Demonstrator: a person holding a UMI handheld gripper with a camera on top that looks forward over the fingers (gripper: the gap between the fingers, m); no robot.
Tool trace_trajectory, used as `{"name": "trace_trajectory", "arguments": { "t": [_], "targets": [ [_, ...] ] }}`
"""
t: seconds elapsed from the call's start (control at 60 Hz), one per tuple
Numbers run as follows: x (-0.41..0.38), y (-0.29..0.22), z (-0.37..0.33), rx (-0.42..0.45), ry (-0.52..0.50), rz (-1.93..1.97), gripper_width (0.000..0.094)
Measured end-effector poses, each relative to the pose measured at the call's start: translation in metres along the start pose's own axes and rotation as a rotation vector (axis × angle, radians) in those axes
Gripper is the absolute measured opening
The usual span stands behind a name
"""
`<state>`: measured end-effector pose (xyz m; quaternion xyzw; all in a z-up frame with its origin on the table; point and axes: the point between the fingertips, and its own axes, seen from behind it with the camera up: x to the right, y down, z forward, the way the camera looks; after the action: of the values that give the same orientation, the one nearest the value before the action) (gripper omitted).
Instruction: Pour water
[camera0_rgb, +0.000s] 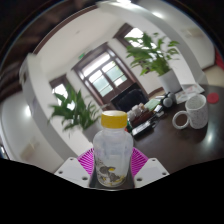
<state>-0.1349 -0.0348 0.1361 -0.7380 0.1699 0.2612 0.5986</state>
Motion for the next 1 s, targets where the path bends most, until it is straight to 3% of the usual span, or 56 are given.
{"name": "trace_trajectory", "arguments": {
  "t": [0.167,0.35,0.683,1.0],
  "targets": [
    [0.036,-0.094,-0.002,0.141,-0.052,0.49,0.0438],
    [0.087,-0.15,-0.009,0.268,-0.088,0.937,0.0438],
    [0.148,-0.177,-0.045,0.445,-0.203,1.507,0.0456],
    [0.13,-0.142,-0.068,0.323,-0.147,1.423,0.046]
  ]
}}
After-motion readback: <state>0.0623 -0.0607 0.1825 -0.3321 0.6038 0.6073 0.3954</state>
